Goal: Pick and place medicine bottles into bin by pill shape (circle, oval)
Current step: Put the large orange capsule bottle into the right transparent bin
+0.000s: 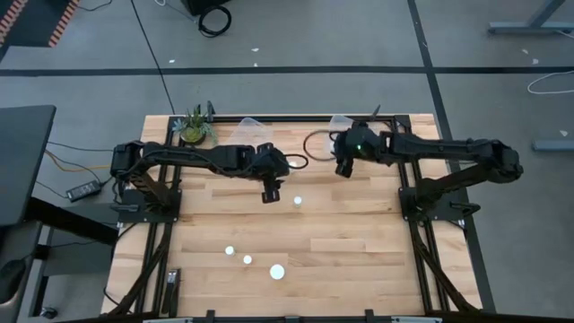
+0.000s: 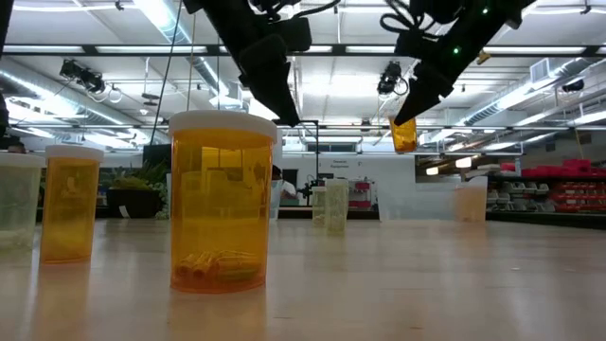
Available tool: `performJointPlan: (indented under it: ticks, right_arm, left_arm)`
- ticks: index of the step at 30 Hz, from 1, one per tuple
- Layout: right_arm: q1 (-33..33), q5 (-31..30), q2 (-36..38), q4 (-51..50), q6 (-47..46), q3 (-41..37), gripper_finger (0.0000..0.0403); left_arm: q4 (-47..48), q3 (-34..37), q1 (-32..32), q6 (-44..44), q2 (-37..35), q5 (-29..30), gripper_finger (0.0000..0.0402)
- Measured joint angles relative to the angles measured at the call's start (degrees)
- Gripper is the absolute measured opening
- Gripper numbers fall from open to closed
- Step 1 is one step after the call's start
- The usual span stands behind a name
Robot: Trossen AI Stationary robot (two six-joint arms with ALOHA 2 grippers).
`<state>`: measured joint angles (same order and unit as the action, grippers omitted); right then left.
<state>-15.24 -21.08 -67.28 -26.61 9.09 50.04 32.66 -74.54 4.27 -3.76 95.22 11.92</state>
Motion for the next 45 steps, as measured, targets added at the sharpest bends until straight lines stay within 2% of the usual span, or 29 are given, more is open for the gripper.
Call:
performJointPlan:
  ticks: [7,17,25,33,40,45]
  right_arm:
    - [-8.18,4.52,-0.44,2.25,3.01,0.02,0.0241]
    - [-18.63,12.11,-0.94,5.07,4.84,0.02,0.0241]
    - [-26.44,15.82,-8.77,10.06,4.14,0.04,0.0241]
    - [-31.36,21.43,-16.33,13.18,2.40,0.04,0.0241]
    - [-34.23,25.66,-18.66,16.23,-0.32,-0.21,0.0241]
    - [-34.12,25.85,-19.35,22.35,-1.43,-4.39,0.0241]
  left_arm:
    - [3.08,0.00,-0.94,2.01,0.00,0.00,0.0185]
    - [3.57,0.00,-5.90,1.26,0.00,-0.09,0.0172]
    - [2.00,0.00,-7.82,1.10,-0.02,-0.09,0.0172]
    - [3.43,0.00,-7.78,1.58,-0.02,0.00,0.0169]
    - [3.57,0.00,-7.78,1.60,-0.04,-0.02,0.0165]
    - [3.64,0.00,-7.78,1.63,-0.04,0.00,0.0164]
